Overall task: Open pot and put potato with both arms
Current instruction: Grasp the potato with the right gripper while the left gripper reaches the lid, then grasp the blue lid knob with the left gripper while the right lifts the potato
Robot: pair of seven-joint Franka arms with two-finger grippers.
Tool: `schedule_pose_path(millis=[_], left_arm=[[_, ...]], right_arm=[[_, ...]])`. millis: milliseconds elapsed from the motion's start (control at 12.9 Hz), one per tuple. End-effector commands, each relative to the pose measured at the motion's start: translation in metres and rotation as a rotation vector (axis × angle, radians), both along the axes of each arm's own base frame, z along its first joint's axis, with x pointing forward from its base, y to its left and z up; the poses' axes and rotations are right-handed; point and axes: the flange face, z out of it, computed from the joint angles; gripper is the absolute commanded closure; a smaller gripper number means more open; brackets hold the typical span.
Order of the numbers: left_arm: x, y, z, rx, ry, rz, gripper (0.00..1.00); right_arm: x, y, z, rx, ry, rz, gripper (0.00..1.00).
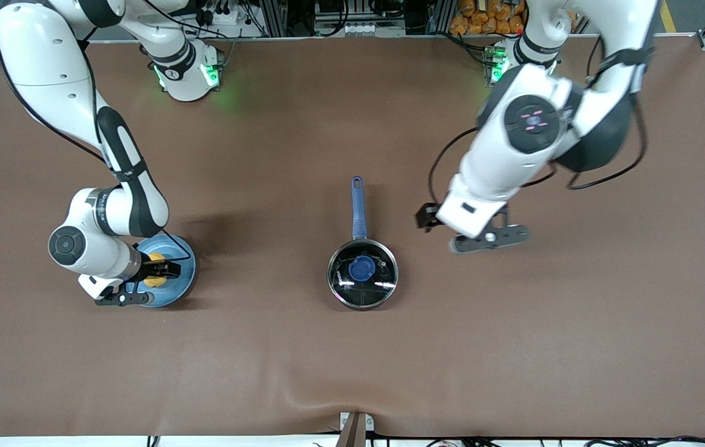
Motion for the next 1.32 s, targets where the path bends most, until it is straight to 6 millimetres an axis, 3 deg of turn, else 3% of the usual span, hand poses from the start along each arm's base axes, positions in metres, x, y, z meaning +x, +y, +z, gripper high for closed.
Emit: schedule_pose_path(millis=[0,156,389,622,856,1011,1244], left_arm=[[0.008,-0.033,-0.027,-0.028,-0.041,0.043,0.0],[0.011,-0.047,-0.046,-0.048,-0.068,0.052,0.0],[0.017,-0.075,-0.076,-0.048,-0.098,0.071,0.0],[0.012,-0.103,-0.111,-0.003,-0.148,0.087,0.0],[0.001,-0.12,-0.132,0.022,-0.161,0.061,0.0],[0.0,-0.127,-0.138,0.006,-0.177,0.054,0.0],[0.0,-0.134,-0.156,-0.011,-0.195,0.046,0.0]], right_arm=[[0.002,-0.009,0.003,0.005,-0.012,0.058,0.27],[0.003,-0.008,0.005,0.005,-0.013,0.065,0.57],[0.005,-0.004,0.012,0.006,-0.019,0.065,0.79],[0.011,0.005,0.036,0.016,-0.029,0.066,0.83],[0.013,0.03,0.067,0.031,-0.002,0.061,0.84],[0.01,0.068,0.088,0.032,-0.001,0.051,0.84],[0.008,0.142,0.115,0.032,-0.018,0.001,0.83]])
